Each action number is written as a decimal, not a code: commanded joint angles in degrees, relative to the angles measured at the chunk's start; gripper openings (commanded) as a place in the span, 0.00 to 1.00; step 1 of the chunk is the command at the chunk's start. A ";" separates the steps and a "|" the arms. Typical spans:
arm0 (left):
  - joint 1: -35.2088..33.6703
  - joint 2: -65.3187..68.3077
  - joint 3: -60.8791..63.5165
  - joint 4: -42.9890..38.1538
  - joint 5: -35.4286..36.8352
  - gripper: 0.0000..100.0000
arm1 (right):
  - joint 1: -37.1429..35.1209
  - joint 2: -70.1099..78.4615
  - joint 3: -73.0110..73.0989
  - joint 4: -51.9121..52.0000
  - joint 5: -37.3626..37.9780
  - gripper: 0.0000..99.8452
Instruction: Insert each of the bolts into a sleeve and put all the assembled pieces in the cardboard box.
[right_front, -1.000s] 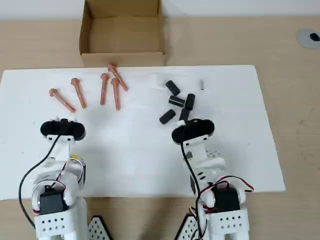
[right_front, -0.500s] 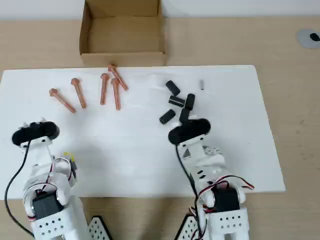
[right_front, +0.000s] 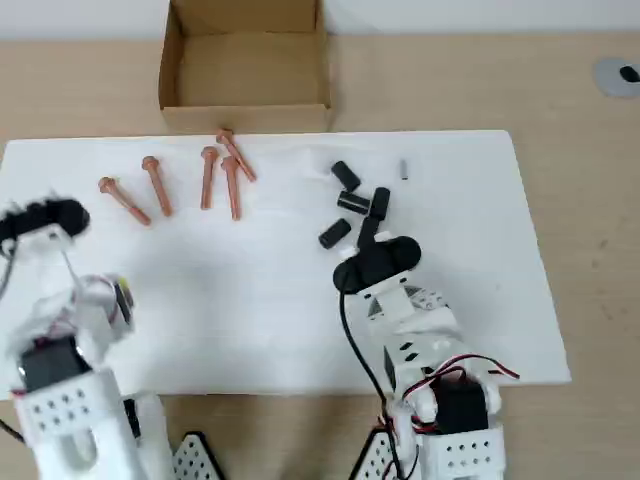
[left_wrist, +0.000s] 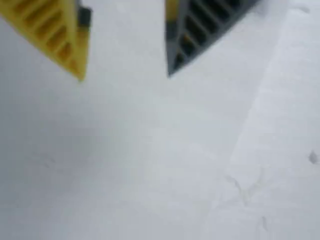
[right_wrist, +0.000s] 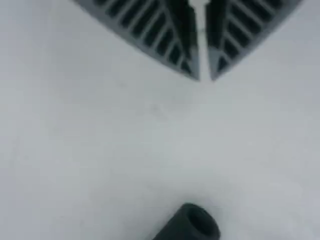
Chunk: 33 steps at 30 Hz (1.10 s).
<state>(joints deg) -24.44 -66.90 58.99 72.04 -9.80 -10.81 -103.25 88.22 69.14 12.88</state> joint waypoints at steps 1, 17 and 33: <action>-0.70 12.26 -12.66 -0.70 5.98 0.12 | 0.75 -3.21 -4.62 -1.67 0.53 0.01; 0.62 44.18 -35.52 3.52 18.37 0.12 | 0.48 60.97 -46.81 -0.97 -2.11 0.01; 7.30 66.95 -52.84 1.23 30.95 0.12 | 0.66 89.10 -71.08 7.82 -8.70 0.01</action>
<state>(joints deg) -18.11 -3.25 11.69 74.68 18.15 -10.81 -14.29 20.18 76.62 4.70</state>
